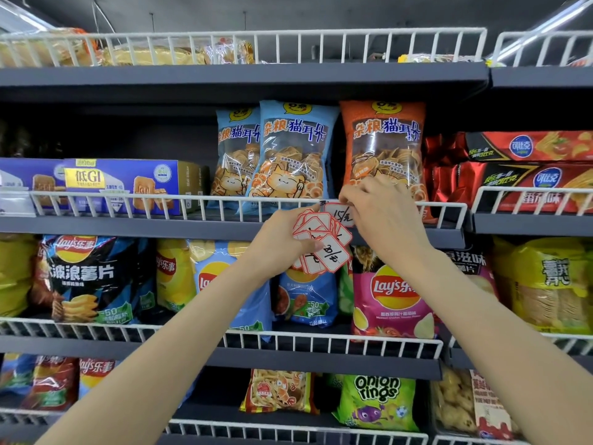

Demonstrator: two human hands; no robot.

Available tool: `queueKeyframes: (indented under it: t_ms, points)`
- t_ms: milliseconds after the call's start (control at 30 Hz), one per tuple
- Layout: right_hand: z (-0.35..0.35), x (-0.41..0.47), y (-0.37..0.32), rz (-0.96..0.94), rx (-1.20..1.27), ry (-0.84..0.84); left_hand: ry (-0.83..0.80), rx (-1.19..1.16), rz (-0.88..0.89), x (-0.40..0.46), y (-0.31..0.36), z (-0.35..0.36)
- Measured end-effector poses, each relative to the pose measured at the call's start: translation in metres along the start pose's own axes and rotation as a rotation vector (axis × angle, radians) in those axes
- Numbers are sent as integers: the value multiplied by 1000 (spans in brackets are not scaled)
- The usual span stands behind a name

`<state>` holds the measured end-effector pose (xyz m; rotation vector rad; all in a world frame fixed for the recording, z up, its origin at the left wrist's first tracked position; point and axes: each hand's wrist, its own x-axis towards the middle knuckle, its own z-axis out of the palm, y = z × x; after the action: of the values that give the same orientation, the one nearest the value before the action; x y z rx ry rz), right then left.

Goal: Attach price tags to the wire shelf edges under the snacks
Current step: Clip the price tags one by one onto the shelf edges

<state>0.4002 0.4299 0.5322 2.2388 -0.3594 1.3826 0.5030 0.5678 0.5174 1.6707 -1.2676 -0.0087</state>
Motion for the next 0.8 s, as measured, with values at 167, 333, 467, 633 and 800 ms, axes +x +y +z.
queueKeyframes:
  t_ms: [167,333,467,633,800]
  points:
    - [3,-6,1,13,58,23,-1,-18,-7,1,3,-1]
    - [-3,-5,-1,32,59,-31,16,-39,-12,1,6,-2]
    - [-13,-1,1,84,261,-140,163,-173,-13,-2,9,-4]
    - [-26,-4,-11,310,915,-189,338,-433,-73,-14,16,-5]
    - [-28,-5,-31,367,1158,-282,374,-633,-147,-35,17,-11]
